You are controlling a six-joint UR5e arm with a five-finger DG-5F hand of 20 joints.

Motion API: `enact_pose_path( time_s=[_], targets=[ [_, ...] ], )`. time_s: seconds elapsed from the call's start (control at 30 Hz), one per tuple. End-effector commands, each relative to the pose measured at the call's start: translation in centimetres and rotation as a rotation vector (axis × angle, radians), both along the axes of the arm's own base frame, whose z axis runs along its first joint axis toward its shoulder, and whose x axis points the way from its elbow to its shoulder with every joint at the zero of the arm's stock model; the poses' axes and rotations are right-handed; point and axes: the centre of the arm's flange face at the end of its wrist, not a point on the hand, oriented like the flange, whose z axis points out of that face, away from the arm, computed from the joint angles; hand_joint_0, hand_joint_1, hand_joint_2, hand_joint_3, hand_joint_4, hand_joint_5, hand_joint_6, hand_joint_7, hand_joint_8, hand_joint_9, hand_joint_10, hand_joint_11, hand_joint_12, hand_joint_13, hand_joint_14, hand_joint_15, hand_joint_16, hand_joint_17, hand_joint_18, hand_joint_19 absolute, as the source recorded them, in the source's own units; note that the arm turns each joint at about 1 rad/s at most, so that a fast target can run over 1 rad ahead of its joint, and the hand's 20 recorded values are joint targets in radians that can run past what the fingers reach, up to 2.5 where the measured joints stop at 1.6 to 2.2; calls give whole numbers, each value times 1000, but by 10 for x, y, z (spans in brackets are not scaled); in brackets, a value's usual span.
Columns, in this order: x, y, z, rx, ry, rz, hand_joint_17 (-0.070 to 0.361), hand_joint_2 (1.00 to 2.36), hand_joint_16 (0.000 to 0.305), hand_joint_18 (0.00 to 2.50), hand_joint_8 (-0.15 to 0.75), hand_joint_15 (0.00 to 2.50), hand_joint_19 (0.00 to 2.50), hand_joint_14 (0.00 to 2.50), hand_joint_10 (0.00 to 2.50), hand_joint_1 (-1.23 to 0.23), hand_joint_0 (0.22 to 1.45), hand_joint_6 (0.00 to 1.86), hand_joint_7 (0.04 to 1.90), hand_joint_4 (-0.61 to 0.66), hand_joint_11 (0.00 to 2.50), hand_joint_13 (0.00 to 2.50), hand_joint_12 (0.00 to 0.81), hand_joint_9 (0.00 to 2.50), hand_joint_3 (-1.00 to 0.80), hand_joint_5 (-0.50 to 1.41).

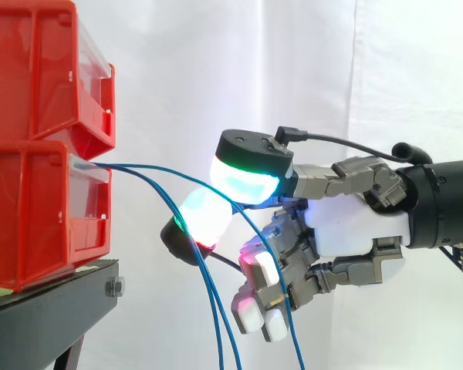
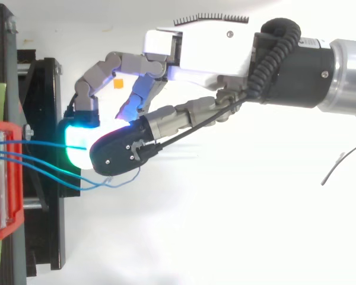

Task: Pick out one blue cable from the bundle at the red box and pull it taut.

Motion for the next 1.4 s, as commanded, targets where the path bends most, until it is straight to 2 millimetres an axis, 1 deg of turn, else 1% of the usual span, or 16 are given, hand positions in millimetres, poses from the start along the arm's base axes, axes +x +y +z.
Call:
enact_pose_path(
  time_s=[0.0, 0.17, 0.3, 0.4, 0.6, 0.67, 0.83, 1.03, 1.27, 1.37],
  targets=[
    [0, 0, 0, 0, 0, 0, 119, 1015, 53, 737, 220, 553, 748, 23, 29, -632, 579, 880, 840, -52, 737, 943, 358, 1108, -334, -165],
    [0, 0, 0, 0, 1, 0, 119, 1011, 53, 737, 221, 547, 738, 23, 26, -684, 599, 893, 803, -39, 753, 936, 354, 1094, -380, -172],
    [0, 0, 0, 2, 0, 0, 118, 1005, 52, 737, 218, 546, 740, 21, 28, -686, 612, 898, 789, -25, 747, 938, 347, 1095, -444, -170],
    [0, 0, 0, 1, 1, -2, 118, 1001, 53, 751, 219, 549, 748, 23, 29, -673, 597, 897, 782, -15, 760, 942, 348, 1108, -486, -165],
    [0, 1, 0, 3, 1, 0, 127, 1000, 57, 785, 241, 536, 731, 22, 26, -571, 519, 883, 763, 9, 744, 971, 370, 1140, -500, -159],
    [0, 1, -1, 3, 3, 0, 133, 1000, 59, 805, 250, 536, 730, 20, 24, -562, 487, 879, 753, 25, 731, 982, 377, 1150, -500, -157],
    [0, 2, -1, 3, 3, 1, 136, 1000, 60, 817, 258, 536, 718, 21, 26, -602, 477, 877, 762, 32, 725, 989, 385, 1160, -500, -154],
    [0, 2, -1, 3, 3, 3, 120, 1000, 53, 775, 235, 551, 746, 23, 28, -664, 582, 889, 828, -2, 749, 985, 355, 1181, -500, -145],
    [0, 5, -1, 3, 1, 9, 118, 1012, 52, 784, 235, 557, 730, 22, 28, -732, 609, 913, 856, -20, 766, 996, 351, 1186, -373, -143],
    [2, 4, 0, 6, -11, 9, 118, 1014, 52, 787, 233, 560, 737, 23, 28, -741, 614, 921, 846, -24, 757, 999, 349, 1193, -348, -143]
  ],
)
